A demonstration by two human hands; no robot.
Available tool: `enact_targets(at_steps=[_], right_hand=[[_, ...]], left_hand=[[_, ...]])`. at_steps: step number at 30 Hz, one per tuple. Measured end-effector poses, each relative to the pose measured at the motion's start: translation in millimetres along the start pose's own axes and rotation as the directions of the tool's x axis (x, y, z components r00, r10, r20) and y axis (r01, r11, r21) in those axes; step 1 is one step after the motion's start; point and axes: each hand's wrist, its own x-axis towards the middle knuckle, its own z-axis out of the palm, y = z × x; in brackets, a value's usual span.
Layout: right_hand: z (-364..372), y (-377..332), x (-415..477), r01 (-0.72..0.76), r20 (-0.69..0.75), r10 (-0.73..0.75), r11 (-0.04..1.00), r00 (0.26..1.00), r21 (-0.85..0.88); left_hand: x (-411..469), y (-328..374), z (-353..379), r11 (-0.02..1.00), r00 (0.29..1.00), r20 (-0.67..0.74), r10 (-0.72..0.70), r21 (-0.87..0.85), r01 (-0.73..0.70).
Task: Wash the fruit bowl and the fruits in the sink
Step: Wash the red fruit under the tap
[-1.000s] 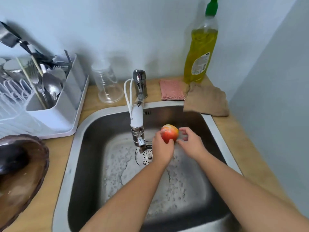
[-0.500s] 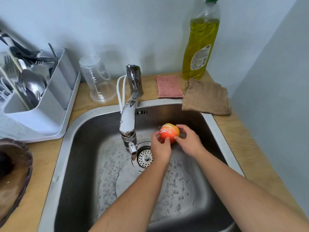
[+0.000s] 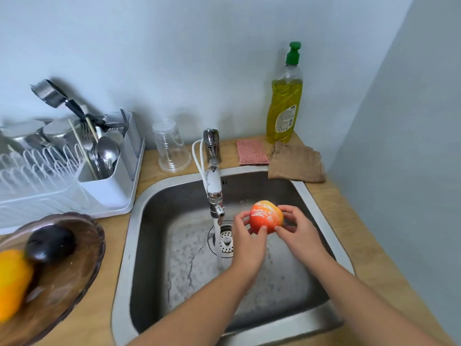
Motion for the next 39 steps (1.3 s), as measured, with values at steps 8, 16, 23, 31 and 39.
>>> enact_targets(at_steps=[8,16,23,31,39], right_hand=[[53.0,-10.1,-25.4,-0.01,0.108,0.005,0.999,0.994,0.042],[88.3,-20.9,-30.0,0.014,0.185,-0.033,0.995,0.982,0.102],[92.8,-16.5,-30.2,0.031,0.147,-0.062,0.979,0.987,0.204],[97.9,-34.0,-18.6,-0.333,0.334,0.227,0.892,0.915,0.307],[96.7,-26.5,-20.2,0.198,0.221,-0.163,0.97,0.961,-0.143]], left_hand=[[-25.2,-2.2,-68.8,0.997,0.999,-0.012,-0.048,-0.062,0.047],[-31.9,-5.9,-112.8,0.993,0.998,-0.047,-0.039,-0.109,0.034],[-26.5,-2.4,-124.5,0.996,1.0,0.005,-0.002,-0.086,0.002],[-18.7,5.4,-131.8,0.999,0.967,0.252,0.035,-0.013,-0.033],[-14.1,13.8,-124.3,0.994,0.977,0.205,-0.051,0.105,0.03]])
